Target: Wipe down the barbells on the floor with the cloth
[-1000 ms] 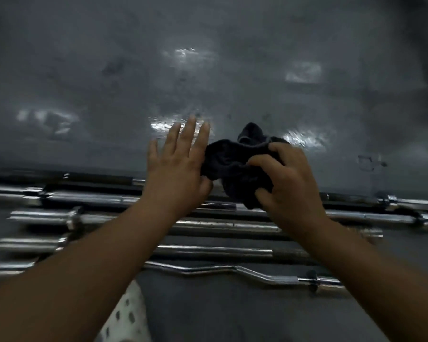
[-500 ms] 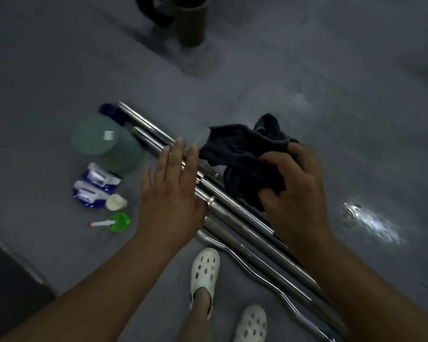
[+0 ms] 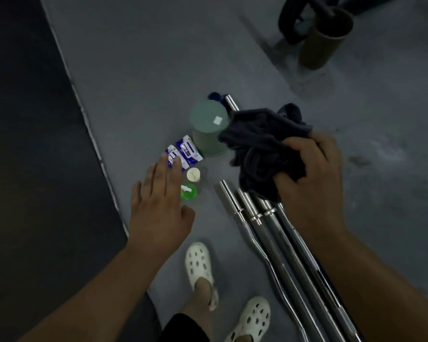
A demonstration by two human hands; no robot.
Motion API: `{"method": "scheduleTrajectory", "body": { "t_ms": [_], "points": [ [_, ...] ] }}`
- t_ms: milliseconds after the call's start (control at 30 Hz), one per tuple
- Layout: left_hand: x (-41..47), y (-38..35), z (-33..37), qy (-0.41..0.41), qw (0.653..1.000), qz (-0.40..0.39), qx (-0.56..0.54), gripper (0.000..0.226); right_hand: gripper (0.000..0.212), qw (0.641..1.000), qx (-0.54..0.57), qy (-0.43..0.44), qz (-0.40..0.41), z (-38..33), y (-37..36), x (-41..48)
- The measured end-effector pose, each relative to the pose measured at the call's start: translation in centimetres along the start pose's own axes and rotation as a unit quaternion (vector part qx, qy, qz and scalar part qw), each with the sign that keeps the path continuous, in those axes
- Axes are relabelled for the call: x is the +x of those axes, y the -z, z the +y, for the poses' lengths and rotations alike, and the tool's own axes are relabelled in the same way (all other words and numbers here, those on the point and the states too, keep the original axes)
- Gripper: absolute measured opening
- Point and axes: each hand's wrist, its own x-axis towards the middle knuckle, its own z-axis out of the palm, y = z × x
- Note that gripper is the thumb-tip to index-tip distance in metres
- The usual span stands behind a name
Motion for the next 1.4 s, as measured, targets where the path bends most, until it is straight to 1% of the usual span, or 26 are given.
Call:
{"method": "scheduleTrajectory", "body": {
  "t_ms": [133,267,333,433,567,700,800,900,967,1100,1133,1167,1200,1267,1300,1333,1400],
  "points": [
    [2.3,-0.6,-3.5,0.014,0.999,-0.012,-0.029,0.092,0.048,0.998,-0.007,-0.006,-0.058,-1.7,-5.2,1.8],
    [8.1,-0.3,-6.7,-0.01,0.999,-0.005,-0.046,0.095,0.05,0.995,-0.034,-0.004,-0.089,-3.3,-10.4,4.8],
    [11.3,0.3,-8.1,-0.028,0.999,-0.011,-0.043,0.094,0.05,0.995,-0.044,0.0,-0.09,-3.8,-12.7,6.6],
    [16.1,0.9,-9.6,-0.038,0.999,-0.023,-0.032,0.086,0.05,0.995,-0.055,-0.014,-0.08,-4.0,-15.6,9.4],
    [22.1,1.2,-10.5,-0.066,0.996,-0.05,-0.024,0.086,0.05,0.995,-0.061,-0.034,-0.075,-3.2,-18.5,13.7],
    [28.2,1.1,-10.6,-0.086,0.994,-0.064,-0.017,0.087,0.051,0.992,-0.069,-0.067,-0.079,-1.5,-21.5,19.0],
    [33.2,-0.3,-11.0,-0.087,0.993,-0.073,-0.021,0.086,0.051,0.988,-0.087,-0.079,-0.104,0.6,-25.0,22.8],
    [38.1,-3.2,-12.0,-0.09,0.991,-0.091,-0.038,0.086,0.049,0.985,-0.103,-0.081,-0.117,3.6,-29.3,26.2],
    [40.8,-5.3,-12.9,-0.088,0.989,-0.106,-0.053,0.086,0.05,0.985,-0.11,-0.078,-0.111,5.4,-32.5,28.2],
    [45.6,-10.6,-15.6,-0.139,0.979,-0.144,-0.041,0.088,0.049,0.972,-0.17,-0.1,-0.125,9.7,-39.3,30.1],
    [46.4,-11.9,-16.4,-0.137,0.978,-0.152,-0.035,0.089,0.051,0.964,-0.196,-0.103,-0.15,11.1,-41.3,30.1],
    [47.3,-13.0,-17.1,-0.138,0.977,-0.159,-0.033,0.091,0.055,0.947,-0.23,-0.113,-0.197,12.5,-43.2,30.0],
    [48.3,-14.0,-17.7,-0.143,0.976,-0.164,-0.034,0.092,0.063,0.916,-0.264,-0.143,-0.266,13.7,-44.8,29.8],
    [49.4,-16.1,-18.8,-0.158,0.971,-0.177,-0.034,0.092,0.082,0.836,-0.315,-0.195,-0.404,15.8,-47.3,28.6],
    [49.9,-17.0,-19.3,-0.165,0.969,-0.184,-0.027,0.092,0.089,0.818,-0.319,-0.205,-0.433,16.5,-48.3,28.1],
    [50.2,-17.7,-19.8,-0.166,0.967,-0.194,-0.019,0.093,0.093,0.815,-0.317,-0.209,-0.439,17.0,-48.9,27.8],
    [51.1,-18.6,-20.2,-0.165,0.964,-0.207,-0.02,0.093,0.096,0.822,-0.306,-0.211,-0.432,17.6,-49.3,28.1]
  ]
}}
